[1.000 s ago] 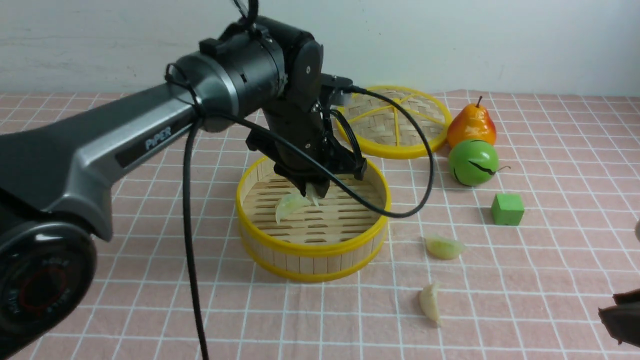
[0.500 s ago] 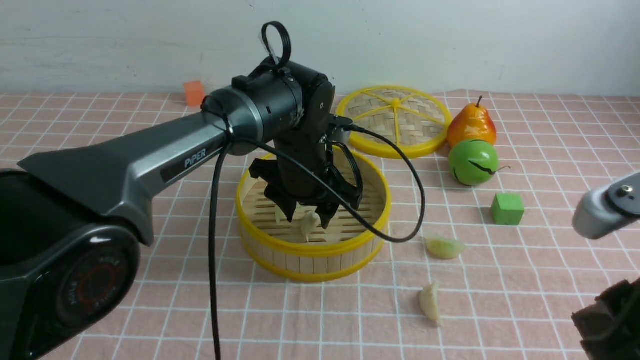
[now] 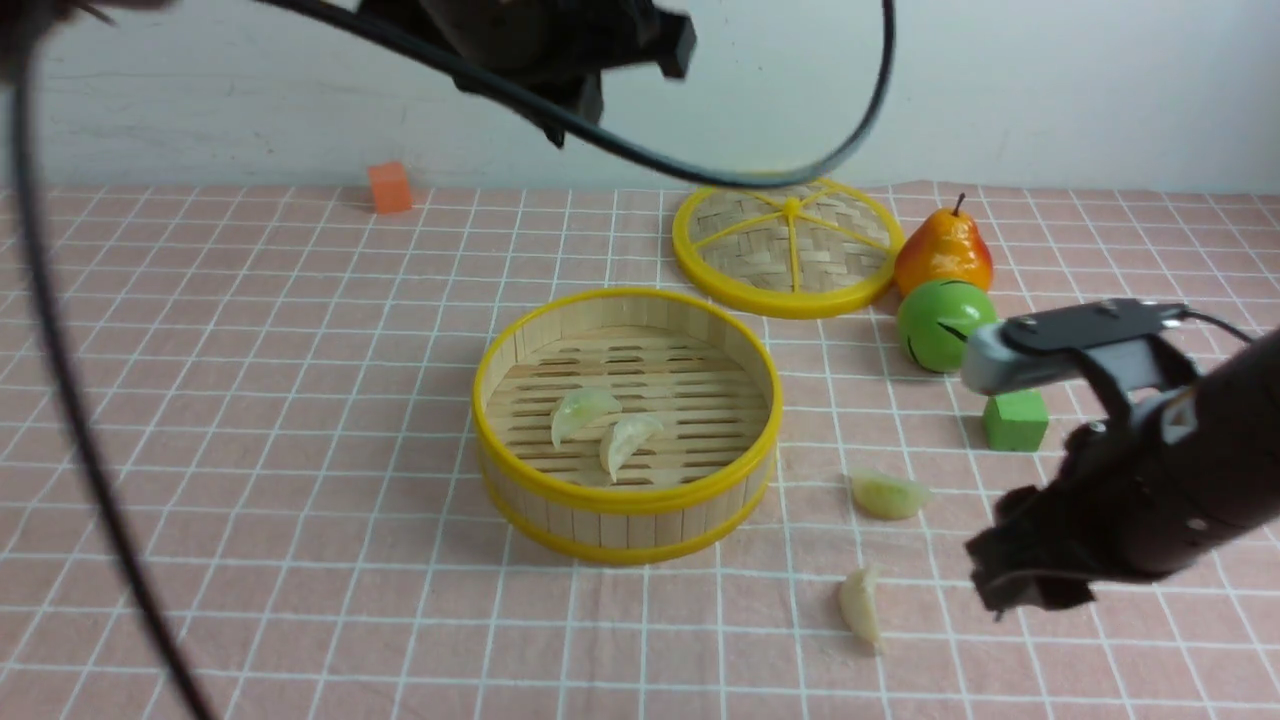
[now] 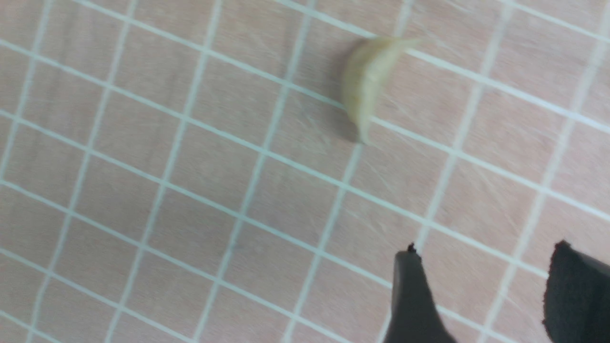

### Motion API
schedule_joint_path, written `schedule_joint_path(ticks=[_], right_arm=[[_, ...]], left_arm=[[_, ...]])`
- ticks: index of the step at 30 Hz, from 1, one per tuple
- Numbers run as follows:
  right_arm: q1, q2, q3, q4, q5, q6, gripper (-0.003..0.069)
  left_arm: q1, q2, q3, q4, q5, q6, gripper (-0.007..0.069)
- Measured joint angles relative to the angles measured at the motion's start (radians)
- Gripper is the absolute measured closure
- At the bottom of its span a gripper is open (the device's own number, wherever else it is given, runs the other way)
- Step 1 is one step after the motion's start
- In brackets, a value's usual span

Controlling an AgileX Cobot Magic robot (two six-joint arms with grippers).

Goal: Put the dumplings into the steamer on the table with the pink tablecloth.
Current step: 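Reach for and grasp a dumpling lying on the table beside the steamer, then place the dumpling in the bamboo steamer basket with the right gripper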

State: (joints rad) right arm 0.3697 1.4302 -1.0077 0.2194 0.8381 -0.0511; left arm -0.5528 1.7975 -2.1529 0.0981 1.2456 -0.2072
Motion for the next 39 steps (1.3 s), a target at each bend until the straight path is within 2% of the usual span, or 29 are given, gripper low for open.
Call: schedule_joint_path(ticks=[2,6,10,12,18,20,23,26,28,34,39], right_arm=[[0.028,0.071,-0.053,0.027,-0.009,-0.035,0.0237],[0.075,0.207,-0.147,-0.005,-0.015,-0.028,0.0209],[0.087,0.295,-0.189,-0.082,-0.022,0.043,0.0207],[0.087,0.347,-0.196,-0.131,-0.047,0.103,0.0204],[0.088,0.441,-0.201,-0.119,-0.087,0.145,0.0204],[0.088,0.458,-0.201,-0.113,-0.094,0.145,0.0206],[0.088,0.478,-0.203,-0.105,-0.103,0.146,0.0236],[0.088,0.478,-0.209,-0.096,-0.104,0.146,0.0368],[0.088,0.480,-0.233,-0.092,-0.068,0.144,0.0491],[0.113,0.480,-0.413,-0.091,0.107,0.074,0.0479],[0.160,0.517,-0.717,-0.084,0.171,0.036,0.0479]], left_arm=[[0.000,-0.085,0.063,0.000,0.000,-0.004,0.0638],[0.000,-0.264,0.270,0.000,0.000,-0.011,0.0638],[0.000,-0.408,0.471,0.000,0.000,-0.015,0.0638],[0.000,-0.533,0.648,0.000,0.000,-0.023,0.0638],[0.000,-0.775,0.983,0.002,-0.059,-0.055,0.0638],[0.000,-0.816,1.036,0.005,-0.072,-0.057,0.0638],[0.000,-0.906,1.144,0.015,-0.098,-0.060,0.0638],[0.000,-0.981,1.211,0.028,-0.107,-0.060,0.0638],[0.000,-1.033,1.238,0.040,-0.108,-0.063,0.0638],[0.000,-1.119,1.247,0.053,-0.107,-0.074,0.0638],[0.000,-1.147,1.247,0.056,-0.106,-0.076,0.0638]])
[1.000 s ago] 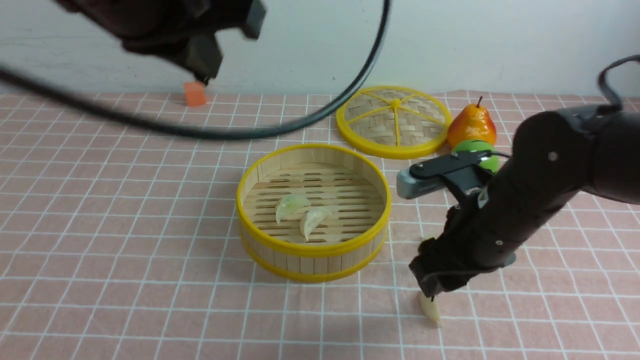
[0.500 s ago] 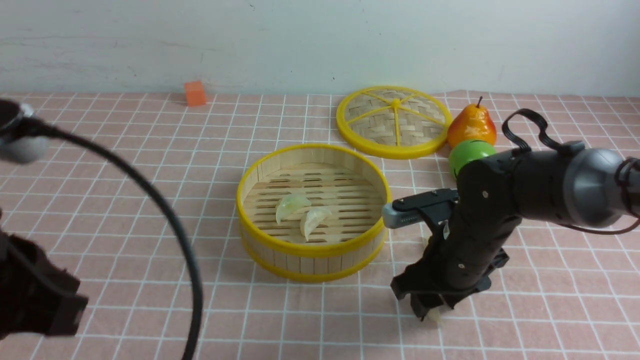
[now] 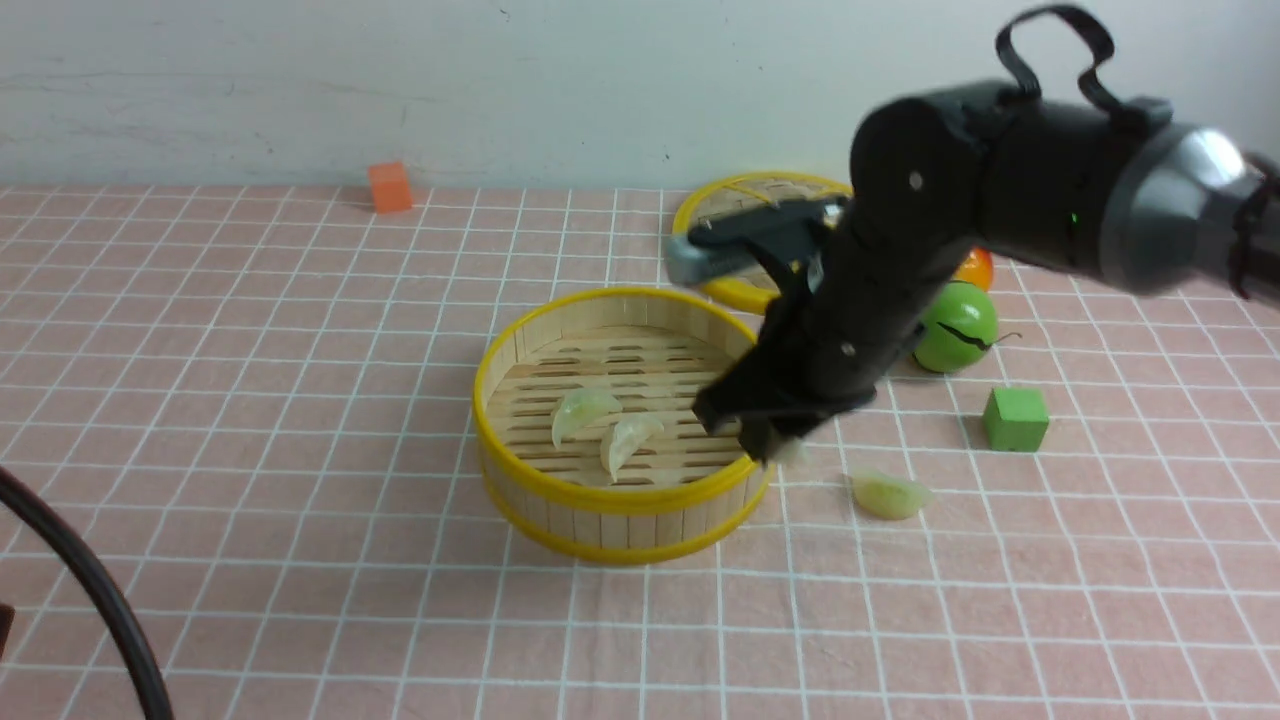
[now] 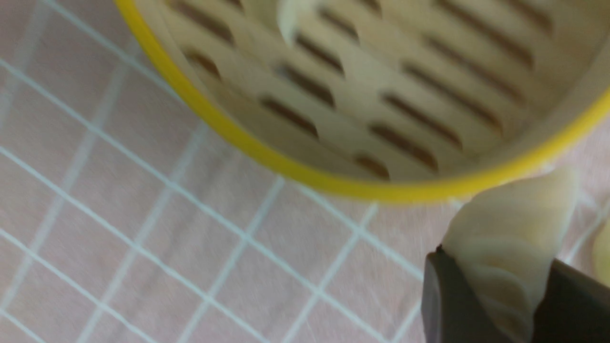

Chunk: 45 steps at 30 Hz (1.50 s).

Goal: Put the dumplings into the steamer on the table with the pink tablecloth.
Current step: 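Place the dumpling in the bamboo steamer basket with the right gripper, then reach for and grasp a dumpling lying on the table beside the steamer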

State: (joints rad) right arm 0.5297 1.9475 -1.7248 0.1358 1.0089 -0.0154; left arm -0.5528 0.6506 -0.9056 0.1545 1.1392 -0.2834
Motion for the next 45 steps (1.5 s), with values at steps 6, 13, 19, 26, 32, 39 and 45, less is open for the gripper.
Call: schedule_joint_path(ticks=[6,13,19,26,32,39,45], right_arm=[[0.001,0.189,-0.233,-0.001,-0.014,0.000,0.0479],[0.001,0.393,-0.438,-0.060,-0.055,0.035,0.0479],[0.001,0.466,-0.515,-0.102,-0.056,0.108,0.0400],[0.001,0.430,-0.519,-0.094,0.040,0.097,0.0122],[-0.004,0.279,-0.521,-0.096,0.211,-0.060,0.0094],[-0.082,0.100,-0.330,-0.092,0.225,-0.169,0.0134],[-0.189,0.041,-0.014,-0.045,0.227,-0.422,0.0174]], left_arm=[[0.000,0.000,0.000,-0.001,-0.004,0.000,0.0638],[0.000,0.000,0.000,-0.009,-0.004,0.000,0.0638],[0.000,0.000,0.000,-0.014,-0.003,0.000,0.0638],[0.000,0.000,0.000,-0.015,-0.007,0.000,0.0637],[0.000,0.000,0.000,-0.015,-0.008,0.000,0.0636],[0.000,0.000,0.001,-0.023,-0.016,0.000,0.0633],[0.000,0.000,0.004,-0.039,-0.019,0.000,0.0627]])
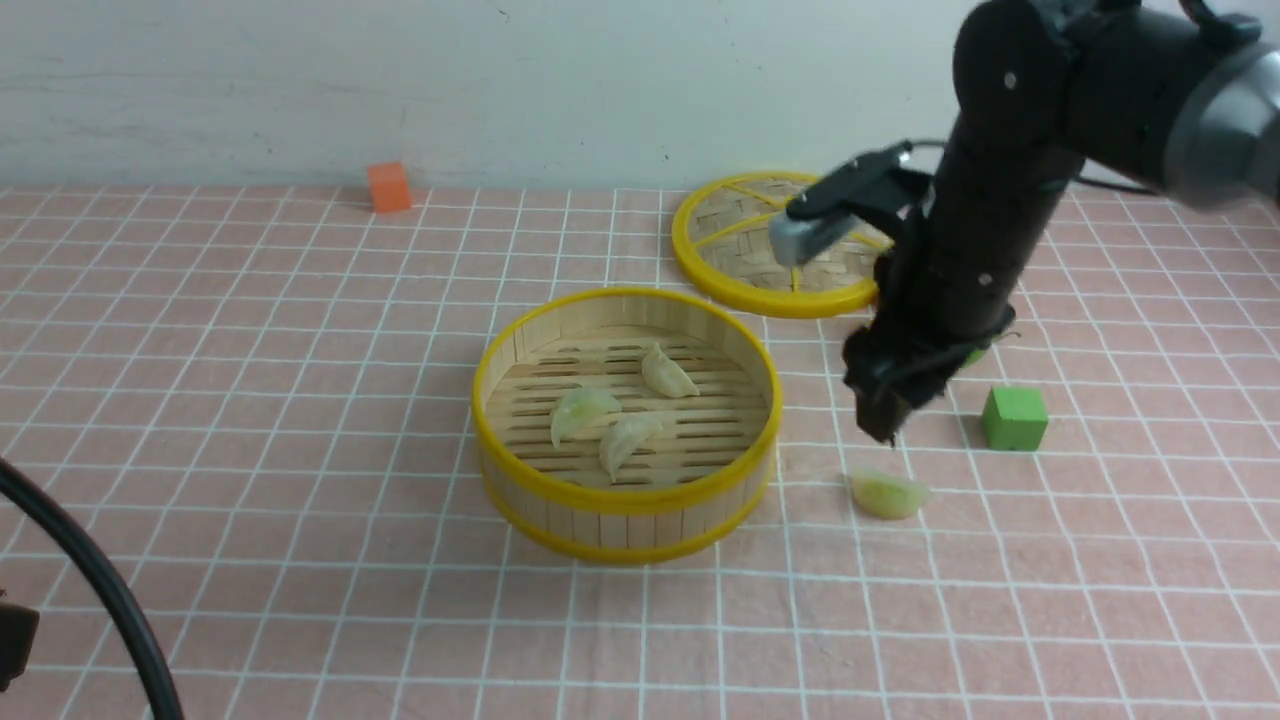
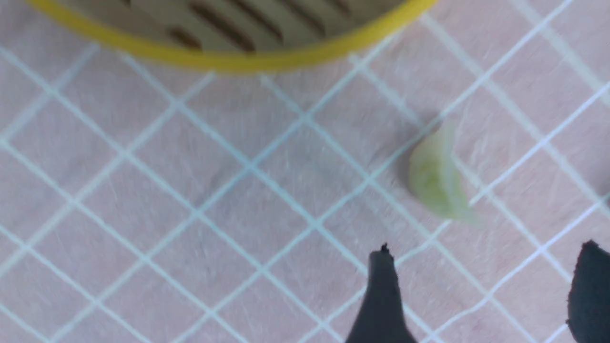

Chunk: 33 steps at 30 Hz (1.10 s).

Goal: Put the dumplings into the steamer on the table with the pink tablecloth.
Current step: 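Reach for and grasp a dumpling lying on the table beside the steamer, then place the dumpling in the bamboo steamer basket with the right gripper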

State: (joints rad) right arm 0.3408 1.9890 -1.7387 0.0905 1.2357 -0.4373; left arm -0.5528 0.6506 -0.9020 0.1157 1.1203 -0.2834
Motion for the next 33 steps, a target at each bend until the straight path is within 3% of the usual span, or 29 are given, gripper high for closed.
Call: schedule_joint_path(ticks=[6,13,16,18,19,27,33], right_arm=[[-0.013,0.062,0.090,-0.001,-0.151,-0.144,0.0181],[-0.013,0.149,0.092,-0.035,-0.274,-0.154,0.0204],[-0.013,0.165,0.094,-0.048,-0.280,-0.148,0.0323],[-0.013,0.165,0.094,-0.045,-0.272,-0.146,0.0448],[-0.013,0.165,0.088,-0.048,-0.263,-0.146,0.0457],[0.051,0.133,-0.104,-0.051,-0.072,-0.103,0.0445],[0.155,0.118,-0.241,0.030,-0.101,-0.039,0.0445]], left_arm=[[0.000,0.000,0.000,-0.026,0.002,0.000,0.0624],[0.000,0.000,0.000,-0.066,0.007,-0.002,0.0624],[0.000,0.000,0.000,-0.080,0.007,-0.003,0.0623],[0.000,0.000,0.000,-0.082,0.007,-0.003,0.0621],[0.000,0.000,0.000,-0.083,0.007,-0.003,0.0621],[0.000,0.000,0.000,-0.083,0.001,-0.001,0.0613],[0.000,0.000,0.000,-0.065,0.000,0.001,0.0610]])
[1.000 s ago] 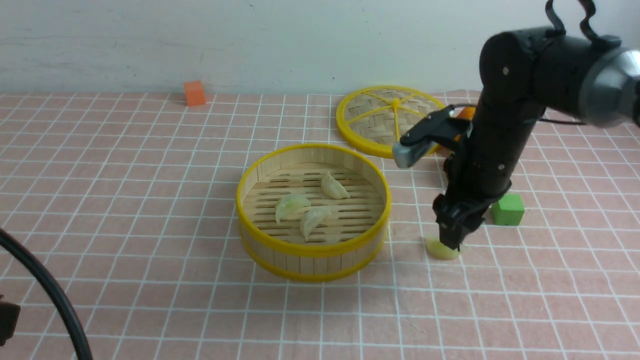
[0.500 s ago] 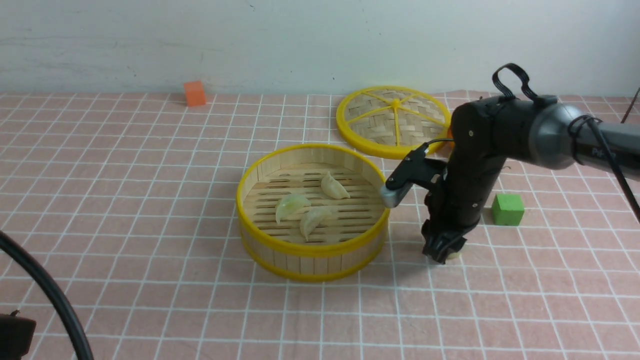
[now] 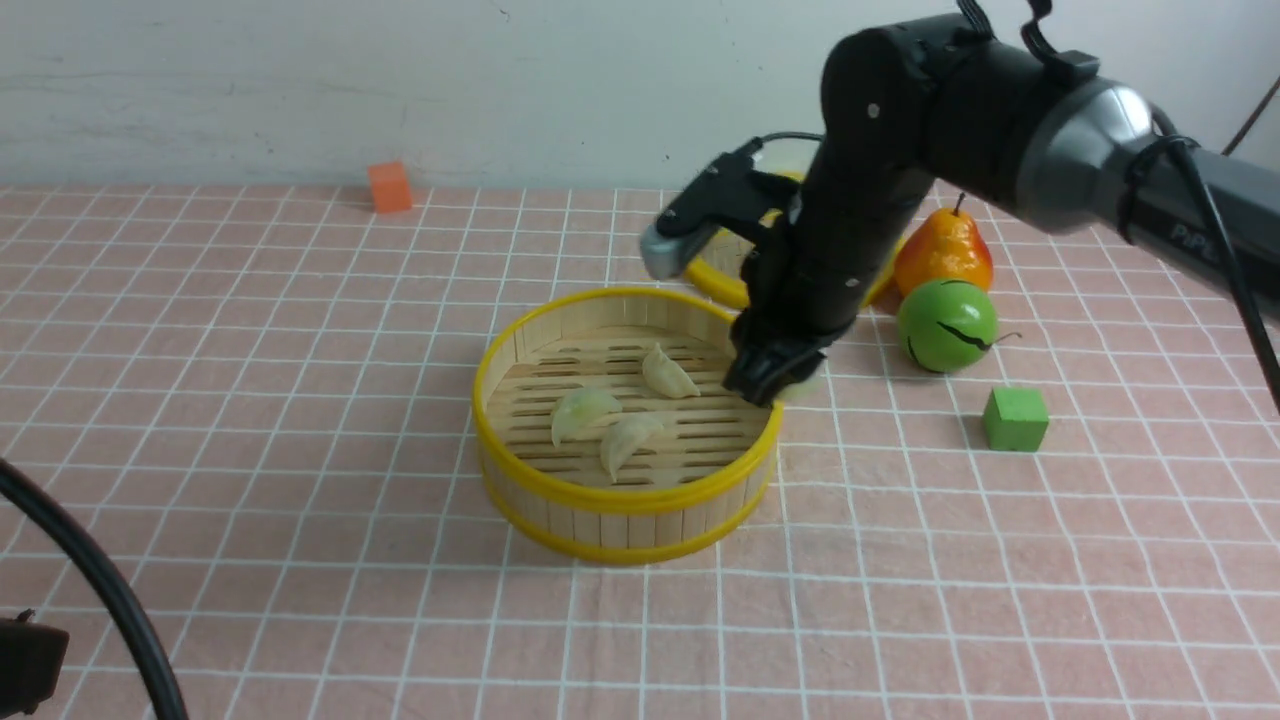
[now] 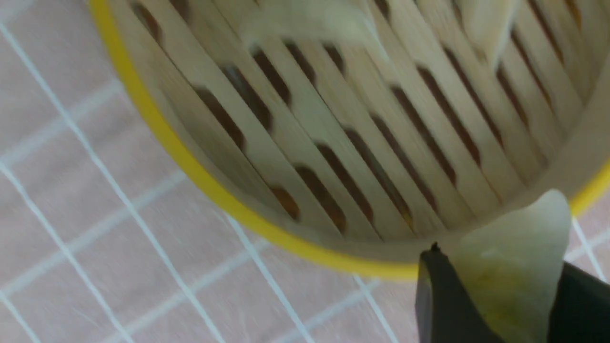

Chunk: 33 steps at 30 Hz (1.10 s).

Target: Put the dumplings into the steamer on the table with the pink tablecloth.

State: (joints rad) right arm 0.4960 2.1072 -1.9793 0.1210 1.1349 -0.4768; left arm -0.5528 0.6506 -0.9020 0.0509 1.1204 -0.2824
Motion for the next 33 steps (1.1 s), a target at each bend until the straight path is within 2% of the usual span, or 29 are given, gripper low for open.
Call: schedule_joint_path(ticks=[4,10,15,18,23,26,29,33], right_arm=[[0.037,0.032,-0.011,0.018,-0.096,0.107,0.0445],[0.031,0.122,-0.011,-0.014,-0.182,0.265,0.0445],[0.029,0.173,-0.011,-0.027,-0.192,0.319,0.0445],[0.029,0.184,-0.011,-0.028,-0.197,0.349,0.0395],[0.029,0.147,-0.028,-0.030,-0.138,0.370,0.0166],[0.029,0.080,-0.051,-0.030,-0.062,0.370,0.0123],[0.029,-0.016,-0.061,-0.030,0.003,0.370,0.0152],[0.030,-0.148,-0.050,-0.030,0.084,0.370,0.0292]], left_arm=[[0.000,0.000,0.000,0.005,0.000,0.000,0.0606],[0.000,0.000,0.027,0.005,0.003,0.000,0.0605],[0.000,0.000,0.079,0.015,-0.002,0.000,0.0603],[0.000,-0.002,0.127,0.018,-0.018,0.000,0.0601],[0.000,-0.107,0.236,0.019,-0.127,-0.001,0.0596],[0.000,-0.213,0.302,0.017,-0.194,-0.005,0.0594],[0.000,-0.336,0.369,0.016,-0.276,-0.020,0.0592],[0.000,-0.439,0.430,0.016,-0.369,-0.031,0.0588]])
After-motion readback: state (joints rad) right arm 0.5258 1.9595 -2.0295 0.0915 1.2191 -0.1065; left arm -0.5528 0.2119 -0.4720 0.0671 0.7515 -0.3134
